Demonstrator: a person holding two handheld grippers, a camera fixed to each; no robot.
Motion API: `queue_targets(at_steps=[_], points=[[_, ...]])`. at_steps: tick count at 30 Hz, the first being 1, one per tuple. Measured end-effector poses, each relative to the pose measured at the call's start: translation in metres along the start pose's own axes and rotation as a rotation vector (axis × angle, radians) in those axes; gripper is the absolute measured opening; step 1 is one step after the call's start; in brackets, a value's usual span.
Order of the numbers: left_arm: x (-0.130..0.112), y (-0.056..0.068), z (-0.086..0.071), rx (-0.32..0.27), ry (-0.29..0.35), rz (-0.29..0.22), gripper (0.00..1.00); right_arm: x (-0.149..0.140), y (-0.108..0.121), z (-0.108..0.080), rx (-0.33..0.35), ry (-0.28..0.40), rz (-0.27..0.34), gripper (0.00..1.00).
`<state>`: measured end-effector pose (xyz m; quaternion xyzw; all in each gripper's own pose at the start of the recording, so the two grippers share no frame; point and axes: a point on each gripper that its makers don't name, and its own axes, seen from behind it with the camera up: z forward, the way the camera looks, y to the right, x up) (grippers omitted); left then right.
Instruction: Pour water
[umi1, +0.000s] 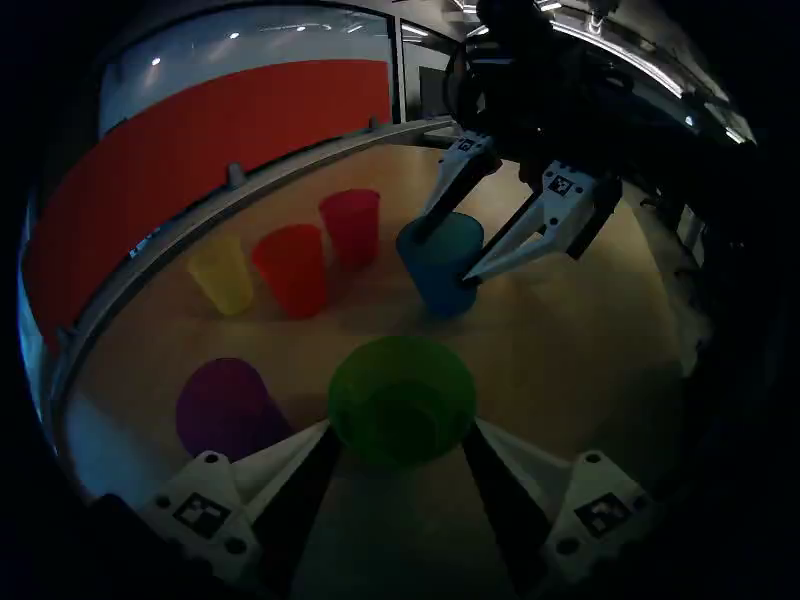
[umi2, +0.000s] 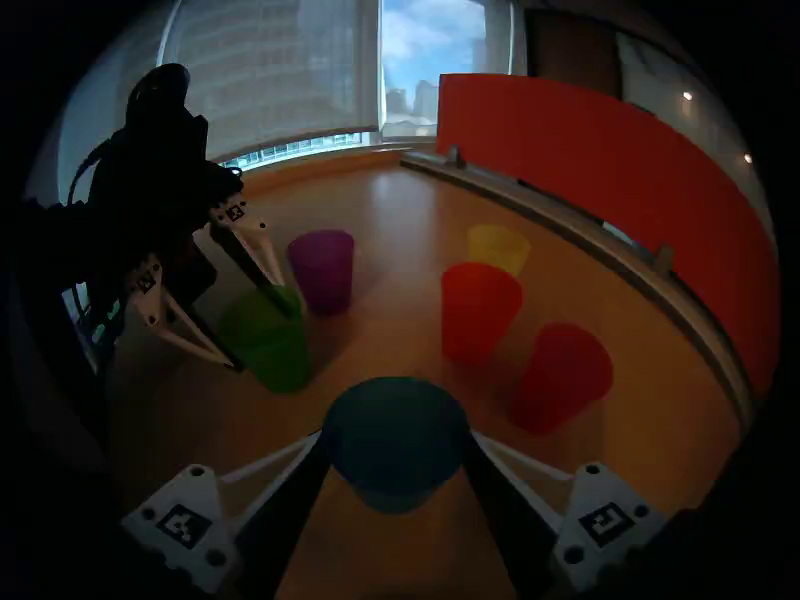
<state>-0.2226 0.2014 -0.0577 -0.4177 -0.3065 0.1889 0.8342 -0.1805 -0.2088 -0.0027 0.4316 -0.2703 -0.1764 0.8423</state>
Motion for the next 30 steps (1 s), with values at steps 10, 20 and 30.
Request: queue_targets(at_steps=[10, 20, 30], points=[[-0.003, -0.001, 0.000, 0.006, -0.012, 0.004, 0.82, -0.006, 0.003, -0.001, -0.012, 0.000, 0.006, 0.92], [-0.008, -0.002, 0.002, 0.014, -0.032, -0.022, 0.82, -0.011, 0.003, -0.003, -0.018, 0.006, 0.028, 0.92], [-0.014, -0.004, -0.001, 0.039, -0.052, 0.002, 0.83, -0.027, 0.004, -0.002, -0.034, -0.018, 0.023, 0.92]])
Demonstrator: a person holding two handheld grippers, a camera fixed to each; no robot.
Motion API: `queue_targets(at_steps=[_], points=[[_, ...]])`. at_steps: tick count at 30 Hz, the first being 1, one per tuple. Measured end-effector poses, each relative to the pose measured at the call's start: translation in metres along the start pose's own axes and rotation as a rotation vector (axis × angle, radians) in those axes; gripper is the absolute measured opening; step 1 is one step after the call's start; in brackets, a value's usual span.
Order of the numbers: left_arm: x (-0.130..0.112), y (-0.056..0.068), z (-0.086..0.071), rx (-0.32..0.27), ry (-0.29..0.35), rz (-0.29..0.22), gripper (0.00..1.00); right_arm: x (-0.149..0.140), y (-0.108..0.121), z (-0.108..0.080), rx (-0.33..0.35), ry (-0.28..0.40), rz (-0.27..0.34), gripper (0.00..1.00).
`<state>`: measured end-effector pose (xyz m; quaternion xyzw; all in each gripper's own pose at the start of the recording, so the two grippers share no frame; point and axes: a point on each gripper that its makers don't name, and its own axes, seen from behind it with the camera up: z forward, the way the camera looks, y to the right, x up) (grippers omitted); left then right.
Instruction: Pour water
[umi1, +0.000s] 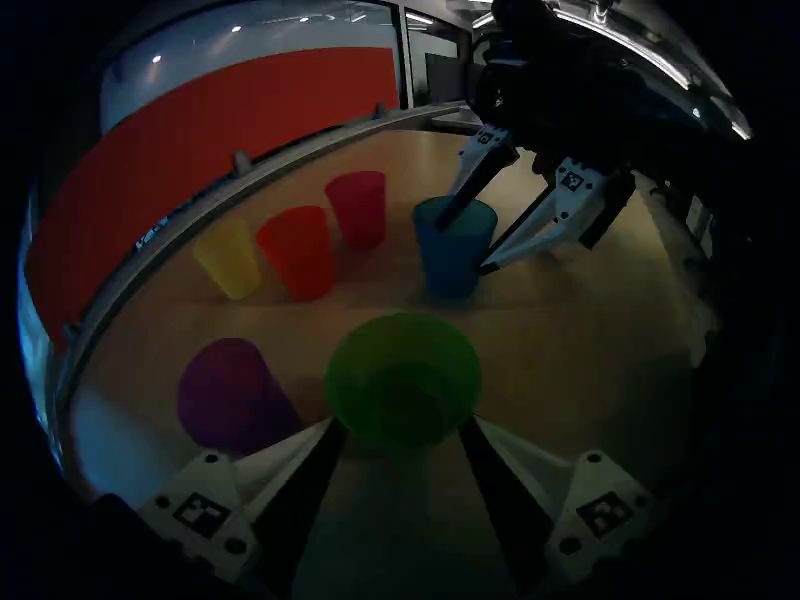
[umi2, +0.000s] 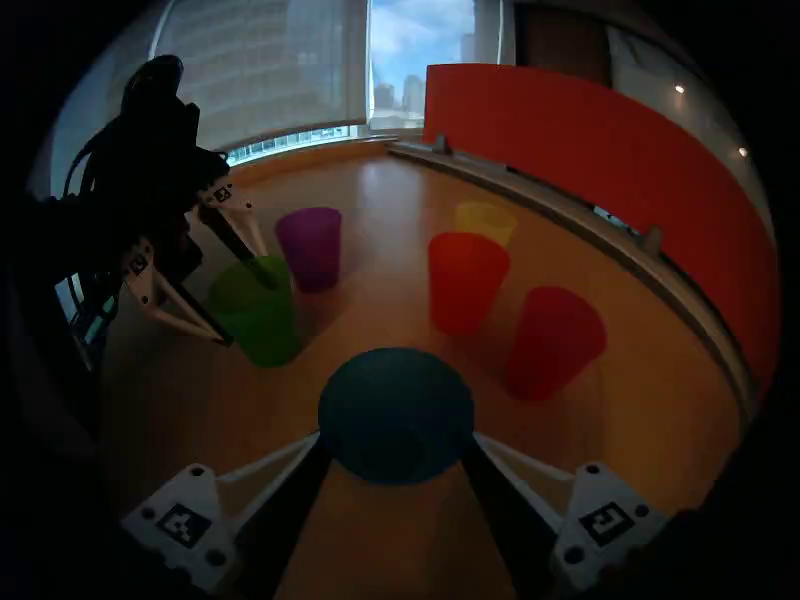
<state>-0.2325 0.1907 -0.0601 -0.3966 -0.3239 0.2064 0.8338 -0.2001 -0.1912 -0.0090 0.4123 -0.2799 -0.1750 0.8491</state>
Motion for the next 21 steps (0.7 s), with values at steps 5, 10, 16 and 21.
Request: queue_targets(at_steps=[5, 10, 16, 21], points=[[-0.005, -0.001, -0.004, 0.008, -0.008, -0.013, 0.83, -0.002, 0.000, -0.004, -0.003, 0.000, 0.007, 0.93], [-0.013, -0.003, -0.008, 0.023, -0.017, -0.024, 0.83, -0.008, 0.001, -0.012, -0.015, -0.008, 0.008, 0.93], [-0.021, -0.008, -0.018, 0.050, -0.017, -0.044, 0.83, -0.018, 0.003, -0.026, -0.039, -0.009, 0.015, 0.98], [-0.026, -0.014, -0.030, 0.083, -0.004, -0.069, 0.83, -0.024, 0.005, -0.039, -0.065, -0.002, 0.034, 1.00]])
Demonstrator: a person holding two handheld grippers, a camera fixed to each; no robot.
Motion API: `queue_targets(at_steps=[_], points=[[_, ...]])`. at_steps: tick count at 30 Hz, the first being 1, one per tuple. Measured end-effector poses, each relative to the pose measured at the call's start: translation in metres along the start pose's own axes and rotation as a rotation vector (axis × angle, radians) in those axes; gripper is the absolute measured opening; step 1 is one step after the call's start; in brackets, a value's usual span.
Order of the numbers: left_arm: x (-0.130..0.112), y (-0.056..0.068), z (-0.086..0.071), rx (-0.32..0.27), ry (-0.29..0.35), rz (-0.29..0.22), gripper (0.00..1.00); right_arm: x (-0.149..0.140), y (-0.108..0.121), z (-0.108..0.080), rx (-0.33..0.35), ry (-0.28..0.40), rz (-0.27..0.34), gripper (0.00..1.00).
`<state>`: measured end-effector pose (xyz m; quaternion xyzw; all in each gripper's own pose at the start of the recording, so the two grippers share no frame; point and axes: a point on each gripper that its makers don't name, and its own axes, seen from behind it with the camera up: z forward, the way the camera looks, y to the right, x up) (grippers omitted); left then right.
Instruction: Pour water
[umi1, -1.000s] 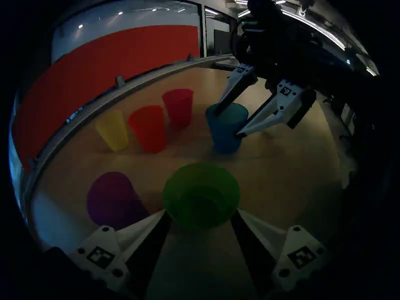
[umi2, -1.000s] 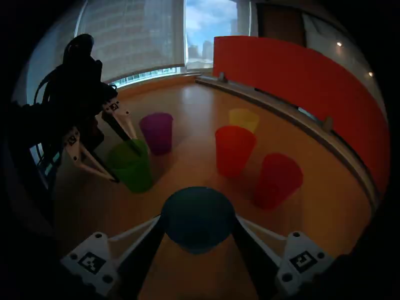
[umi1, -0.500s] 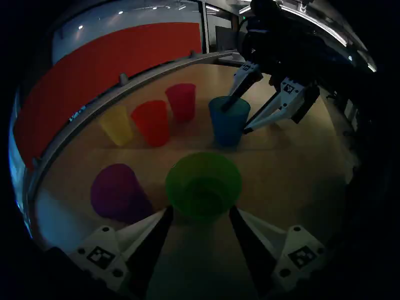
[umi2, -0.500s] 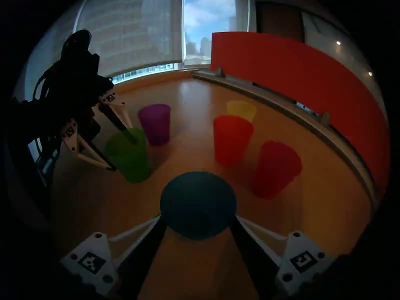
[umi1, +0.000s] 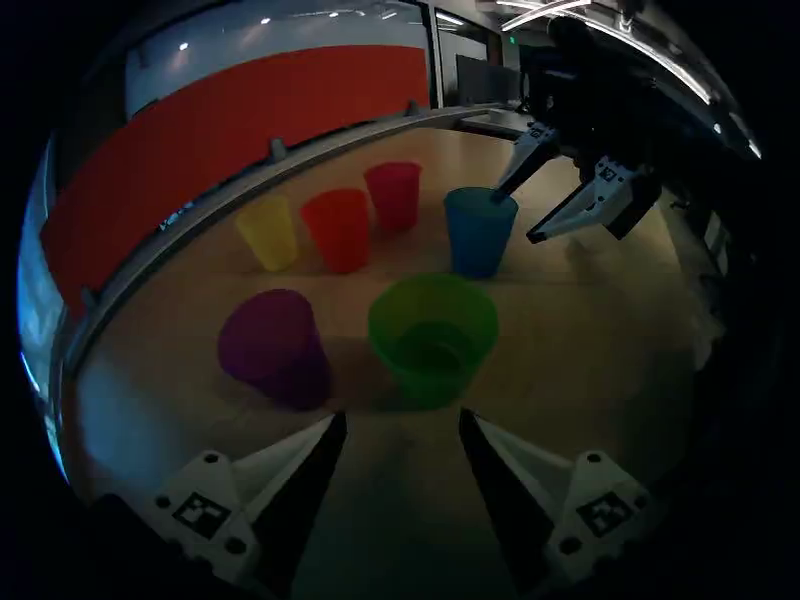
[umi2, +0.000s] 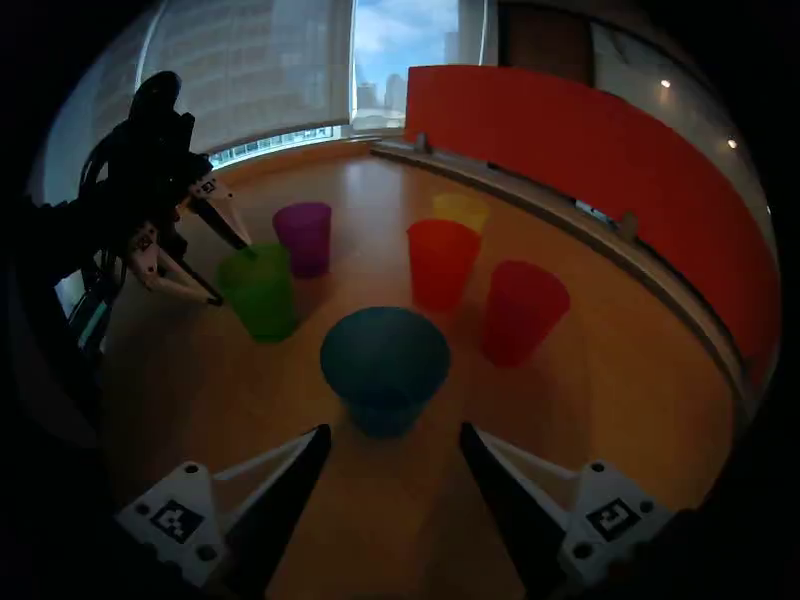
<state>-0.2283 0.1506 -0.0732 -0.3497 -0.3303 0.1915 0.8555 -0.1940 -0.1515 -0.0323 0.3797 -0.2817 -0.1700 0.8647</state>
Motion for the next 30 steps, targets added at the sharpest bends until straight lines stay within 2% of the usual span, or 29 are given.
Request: queue_targets(at_steps=[6, 17, 30], points=[[-0.001, -0.006, -0.016, 0.042, 0.025, -0.029, 0.83, -0.003, 0.003, -0.016, -0.030, 0.014, 0.021, 1.00], [0.008, -0.025, -0.050, 0.148, 0.119, -0.095, 0.83, 0.001, 0.014, -0.042, -0.101, 0.077, 0.092, 1.00], [0.015, -0.039, -0.075, 0.221, 0.247, -0.200, 0.82, 0.006, 0.031, -0.067, -0.210, 0.161, 0.159, 1.00]])
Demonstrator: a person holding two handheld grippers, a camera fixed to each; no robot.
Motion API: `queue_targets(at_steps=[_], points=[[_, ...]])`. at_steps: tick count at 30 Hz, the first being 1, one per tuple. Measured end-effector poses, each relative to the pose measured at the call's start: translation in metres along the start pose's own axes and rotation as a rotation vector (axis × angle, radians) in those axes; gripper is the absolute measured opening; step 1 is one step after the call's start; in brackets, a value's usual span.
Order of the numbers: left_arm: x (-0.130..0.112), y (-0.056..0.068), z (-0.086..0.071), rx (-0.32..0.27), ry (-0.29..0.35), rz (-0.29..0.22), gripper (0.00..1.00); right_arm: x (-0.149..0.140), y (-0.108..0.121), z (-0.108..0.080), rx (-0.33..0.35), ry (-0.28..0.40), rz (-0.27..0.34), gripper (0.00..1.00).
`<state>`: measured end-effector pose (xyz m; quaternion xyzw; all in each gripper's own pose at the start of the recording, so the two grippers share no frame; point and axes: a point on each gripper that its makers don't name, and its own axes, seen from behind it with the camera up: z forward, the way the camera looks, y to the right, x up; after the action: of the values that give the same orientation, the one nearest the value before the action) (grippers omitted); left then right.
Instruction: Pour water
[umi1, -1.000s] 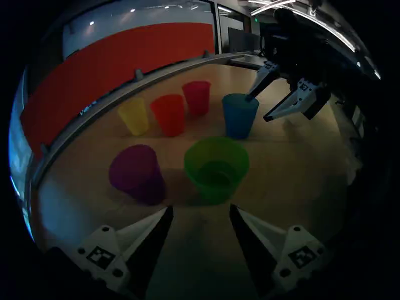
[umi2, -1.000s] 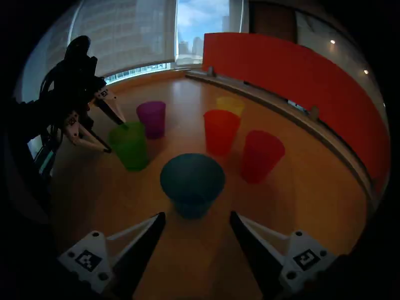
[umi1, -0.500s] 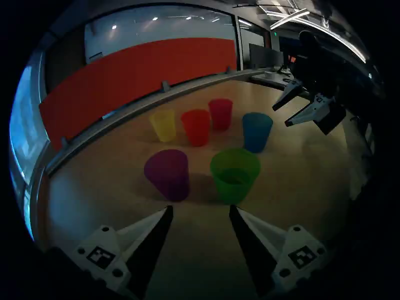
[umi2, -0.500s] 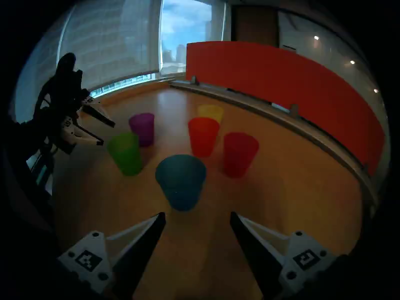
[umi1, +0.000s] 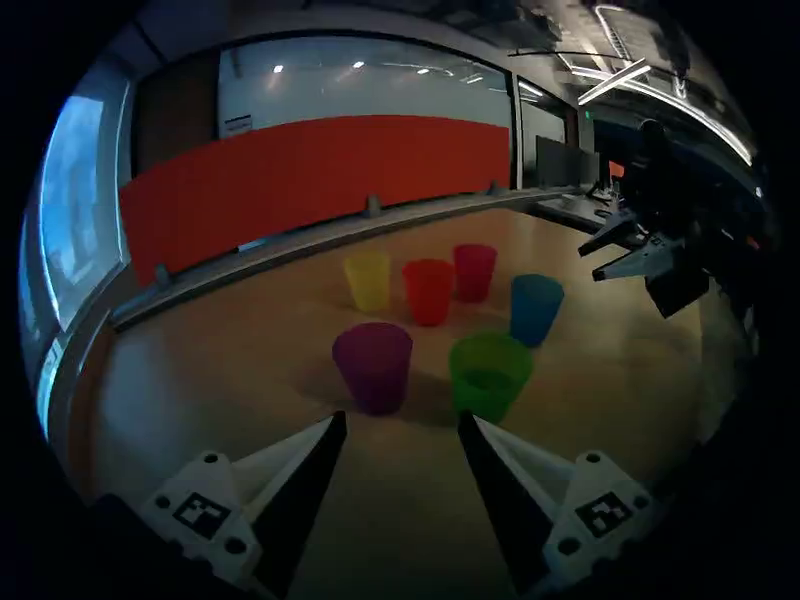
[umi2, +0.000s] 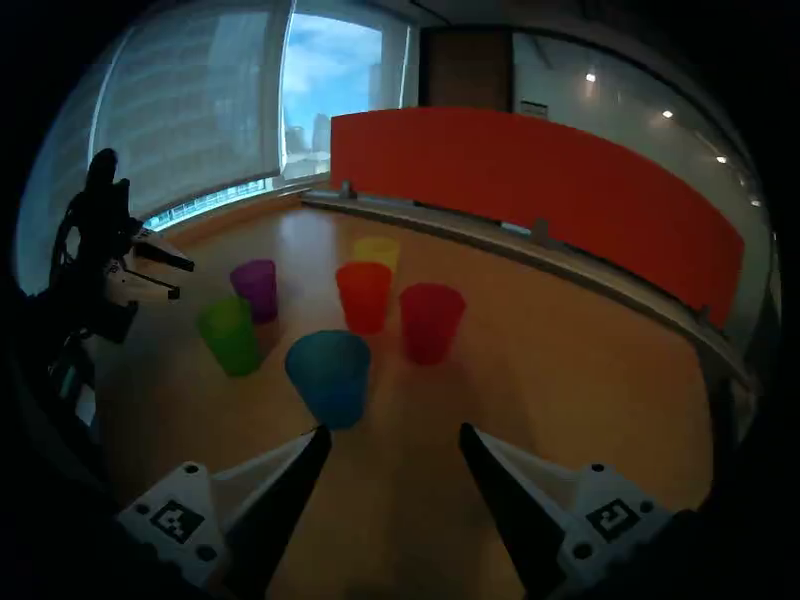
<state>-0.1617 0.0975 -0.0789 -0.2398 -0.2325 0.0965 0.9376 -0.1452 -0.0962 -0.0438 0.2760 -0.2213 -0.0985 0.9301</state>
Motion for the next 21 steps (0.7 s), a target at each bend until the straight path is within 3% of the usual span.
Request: queue_targets(at_steps=[8, 14, 21], points=[[0.011, -0.013, -0.014, 0.046, 0.071, -0.037, 0.83, 0.009, 0.012, -0.011, -0.070, 0.065, 0.047, 1.00], [0.024, -0.036, -0.026, 0.141, 0.134, -0.059, 0.83, 0.020, 0.019, -0.017, -0.119, 0.119, 0.066, 1.00], [0.034, -0.052, -0.034, 0.181, 0.208, -0.149, 0.83, 0.030, 0.026, -0.020, -0.177, 0.170, 0.075, 1.00]])
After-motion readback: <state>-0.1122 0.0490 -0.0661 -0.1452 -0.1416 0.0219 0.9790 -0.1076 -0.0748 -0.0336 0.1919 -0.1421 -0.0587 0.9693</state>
